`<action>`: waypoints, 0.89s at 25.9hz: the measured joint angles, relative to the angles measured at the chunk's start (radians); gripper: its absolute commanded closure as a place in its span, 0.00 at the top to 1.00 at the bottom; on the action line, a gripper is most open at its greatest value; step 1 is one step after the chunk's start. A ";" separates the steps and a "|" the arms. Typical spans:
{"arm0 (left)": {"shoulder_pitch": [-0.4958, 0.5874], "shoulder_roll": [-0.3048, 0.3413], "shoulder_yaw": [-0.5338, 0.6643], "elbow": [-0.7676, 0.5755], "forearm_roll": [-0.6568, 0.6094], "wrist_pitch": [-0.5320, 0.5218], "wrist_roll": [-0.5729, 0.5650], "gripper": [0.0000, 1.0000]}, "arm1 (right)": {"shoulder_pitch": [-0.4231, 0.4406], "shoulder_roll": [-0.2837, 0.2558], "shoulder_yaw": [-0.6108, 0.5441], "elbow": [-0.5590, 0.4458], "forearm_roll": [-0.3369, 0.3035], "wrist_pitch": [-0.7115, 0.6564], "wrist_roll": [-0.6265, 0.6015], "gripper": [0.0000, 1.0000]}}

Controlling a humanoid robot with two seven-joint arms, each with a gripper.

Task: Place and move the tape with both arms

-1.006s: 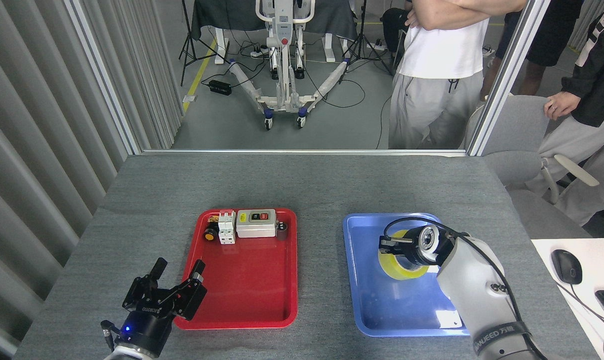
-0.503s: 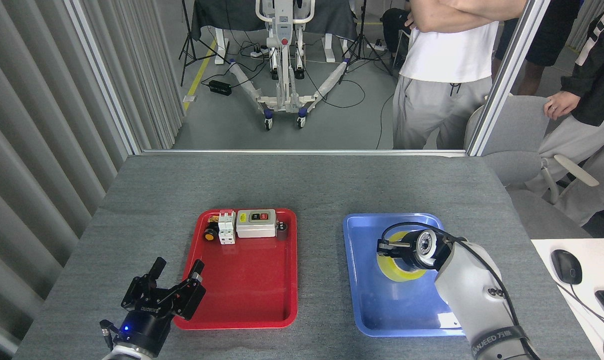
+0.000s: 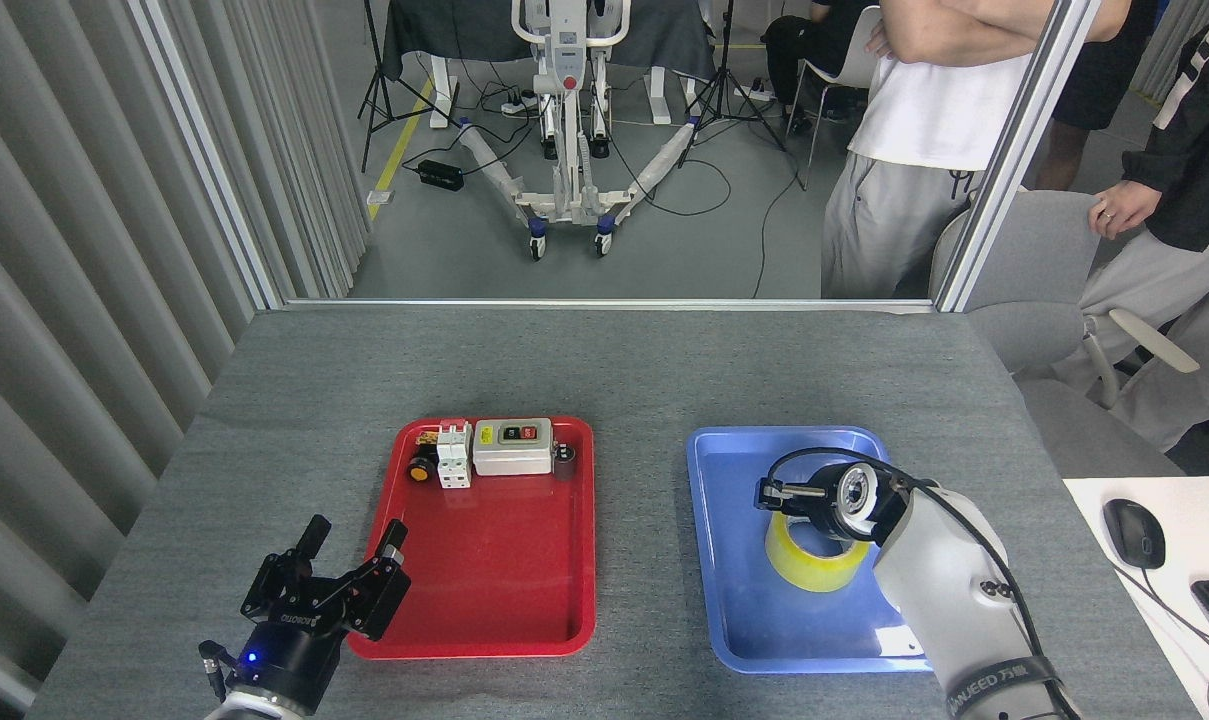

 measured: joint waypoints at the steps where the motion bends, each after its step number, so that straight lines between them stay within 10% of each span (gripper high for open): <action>1: 0.000 0.000 0.000 0.000 0.000 0.002 0.000 1.00 | 0.002 0.000 -0.001 -0.004 -0.001 -0.002 -0.006 0.65; 12: 0.001 -0.002 0.000 0.000 -0.033 0.008 0.003 1.00 | 0.130 -0.032 -0.073 -0.241 0.028 -0.072 -0.176 0.97; 23: 0.000 -0.004 0.000 0.000 -0.084 0.008 0.010 1.00 | 0.320 -0.042 -0.244 -0.381 0.408 -0.197 -0.808 0.99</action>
